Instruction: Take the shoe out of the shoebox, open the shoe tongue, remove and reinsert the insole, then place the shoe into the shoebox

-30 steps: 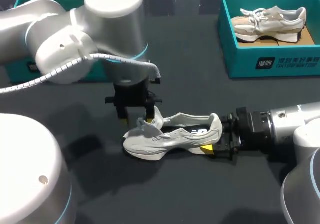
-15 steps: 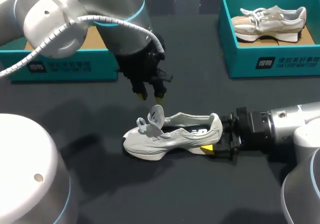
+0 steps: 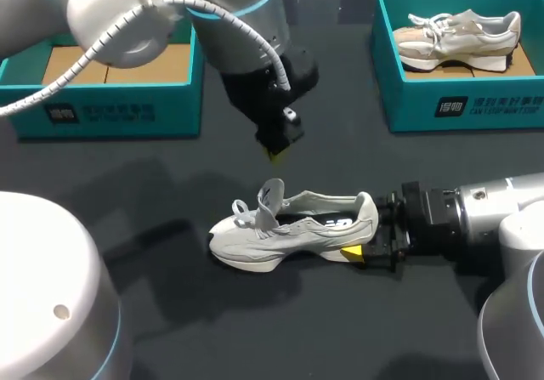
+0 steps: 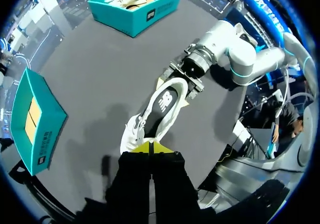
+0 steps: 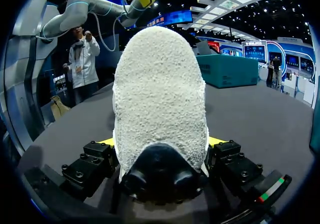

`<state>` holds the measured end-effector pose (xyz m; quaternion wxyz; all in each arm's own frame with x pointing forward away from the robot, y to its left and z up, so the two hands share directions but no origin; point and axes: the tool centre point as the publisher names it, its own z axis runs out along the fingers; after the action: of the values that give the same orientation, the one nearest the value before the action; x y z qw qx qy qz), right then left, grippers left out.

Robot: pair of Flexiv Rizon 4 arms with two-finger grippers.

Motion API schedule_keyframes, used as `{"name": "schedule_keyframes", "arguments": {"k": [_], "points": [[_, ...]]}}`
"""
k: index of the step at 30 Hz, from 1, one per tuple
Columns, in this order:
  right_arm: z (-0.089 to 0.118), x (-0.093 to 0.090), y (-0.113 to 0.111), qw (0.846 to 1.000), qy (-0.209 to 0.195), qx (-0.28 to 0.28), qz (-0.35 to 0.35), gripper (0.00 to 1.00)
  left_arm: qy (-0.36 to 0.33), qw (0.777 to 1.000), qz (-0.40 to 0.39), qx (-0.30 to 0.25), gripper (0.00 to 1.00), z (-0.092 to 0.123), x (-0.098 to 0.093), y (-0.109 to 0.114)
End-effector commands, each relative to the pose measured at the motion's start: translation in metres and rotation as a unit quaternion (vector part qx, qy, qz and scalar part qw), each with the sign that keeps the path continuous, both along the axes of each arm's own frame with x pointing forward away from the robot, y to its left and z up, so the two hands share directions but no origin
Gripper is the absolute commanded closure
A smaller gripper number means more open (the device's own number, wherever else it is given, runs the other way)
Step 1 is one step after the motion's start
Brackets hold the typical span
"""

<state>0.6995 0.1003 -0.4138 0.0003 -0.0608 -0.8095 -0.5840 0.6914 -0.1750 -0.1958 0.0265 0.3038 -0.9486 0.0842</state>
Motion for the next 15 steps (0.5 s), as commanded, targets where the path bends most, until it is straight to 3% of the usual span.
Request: {"name": "schedule_keyframes", "arguments": {"k": [1,7,10,15], "points": [[0.001,0.0,0.0,1.0,0.001,-0.002,0.0,1.0,-0.056,0.986,-0.158,0.007,1.0,-0.003,0.0,-0.002],[0.001,0.0,0.0,1.0,0.001,-0.002,0.0,1.0,-0.075,0.963,-0.256,-0.031,1.0,-0.023,0.003,-0.014],[0.001,0.0,0.0,1.0,0.001,-0.002,0.0,1.0,-0.052,0.95,-0.304,-0.054,1.0,-0.035,0.012,-0.023],[0.001,0.0,0.0,1.0,0.001,-0.002,0.0,1.0,-0.052,0.95,-0.304,-0.054,1.0,-0.035,0.012,-0.023]]}}
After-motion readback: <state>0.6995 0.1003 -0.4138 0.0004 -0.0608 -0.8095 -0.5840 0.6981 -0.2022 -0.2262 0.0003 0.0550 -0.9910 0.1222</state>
